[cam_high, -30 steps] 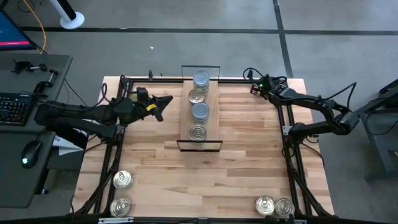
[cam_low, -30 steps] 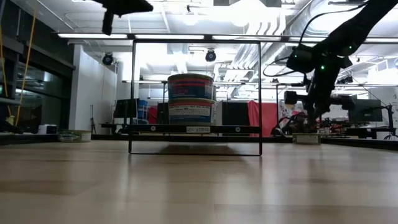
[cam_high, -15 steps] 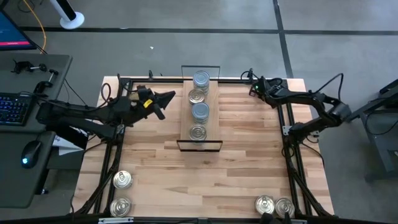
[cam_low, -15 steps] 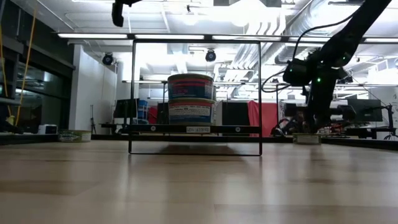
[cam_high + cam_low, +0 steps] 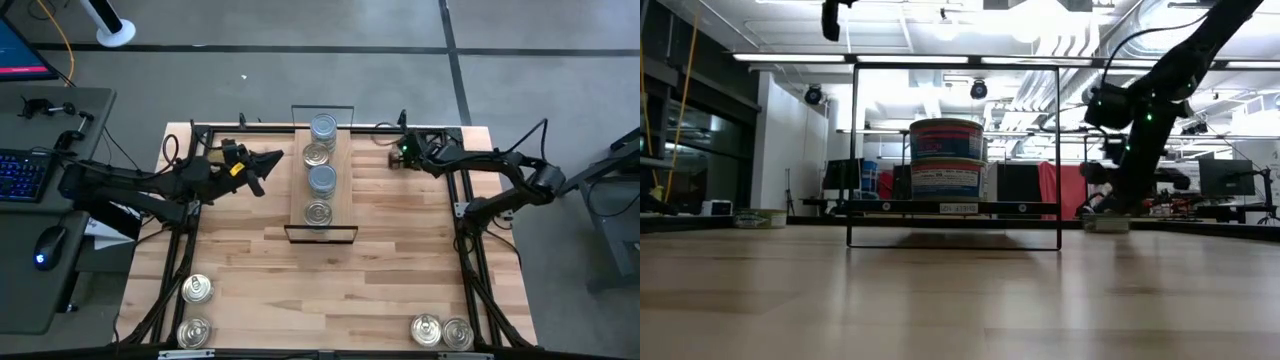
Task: Stack canned seafood by type on shelf
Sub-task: Move the green tuna can to the middle right of the table
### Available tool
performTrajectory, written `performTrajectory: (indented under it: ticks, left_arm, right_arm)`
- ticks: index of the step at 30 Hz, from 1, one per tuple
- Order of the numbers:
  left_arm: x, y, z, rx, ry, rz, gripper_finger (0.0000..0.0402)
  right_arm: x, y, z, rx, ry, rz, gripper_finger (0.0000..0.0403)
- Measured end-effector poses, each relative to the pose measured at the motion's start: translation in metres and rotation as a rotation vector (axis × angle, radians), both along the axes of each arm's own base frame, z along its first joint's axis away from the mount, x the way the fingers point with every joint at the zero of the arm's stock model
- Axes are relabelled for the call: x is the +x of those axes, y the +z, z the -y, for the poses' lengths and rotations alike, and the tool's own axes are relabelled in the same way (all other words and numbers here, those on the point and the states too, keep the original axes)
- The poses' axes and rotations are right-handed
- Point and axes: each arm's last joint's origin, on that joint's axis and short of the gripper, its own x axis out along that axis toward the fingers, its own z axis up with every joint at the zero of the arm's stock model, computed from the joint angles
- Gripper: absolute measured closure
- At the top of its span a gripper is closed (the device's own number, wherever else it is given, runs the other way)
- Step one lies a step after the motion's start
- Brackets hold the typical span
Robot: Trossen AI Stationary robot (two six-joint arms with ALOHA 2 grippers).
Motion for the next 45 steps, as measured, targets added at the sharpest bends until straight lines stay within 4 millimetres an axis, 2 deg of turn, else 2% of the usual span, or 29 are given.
performTrajectory:
  ticks: [6, 13, 19, 26, 35, 39, 45]
  left_arm:
    - [0.002, 0.000, 0.006, 0.044, -0.155, -0.008, 0.0401]
    - [0.001, 0.000, 0.021, 0.022, -0.227, 0.000, 0.0401]
    - [-0.002, -0.001, 0.041, -0.028, -0.230, 0.008, 0.0401]
    - [-0.007, -0.002, 0.062, -0.116, -0.190, 0.030, 0.0401]
    - [-0.002, -0.010, 0.078, -0.104, -0.208, -0.003, 0.0402]
    - [-0.002, -0.009, 0.082, -0.046, -0.339, -0.020, 0.0401]
    - [-0.016, -0.010, 0.090, -0.009, -0.592, -0.093, 0.0401]
  right_arm:
    - [0.022, -0.001, -0.034, 0.050, 0.203, -0.016, 0.0403]
    - [0.043, -0.001, -0.076, 0.077, 0.335, 0.017, 0.0403]
    - [0.053, -0.001, -0.111, 0.100, 0.422, 0.047, 0.0403]
    - [0.057, -0.001, -0.150, 0.133, 0.508, 0.083, 0.0403]
    - [0.055, -0.001, -0.199, 0.256, 0.526, 0.180, 0.0403]
    - [0.052, 0.000, -0.218, 0.328, 0.495, 0.226, 0.0403]
    - [0.050, 0.009, -0.242, 0.414, 0.451, 0.215, 0.0403]
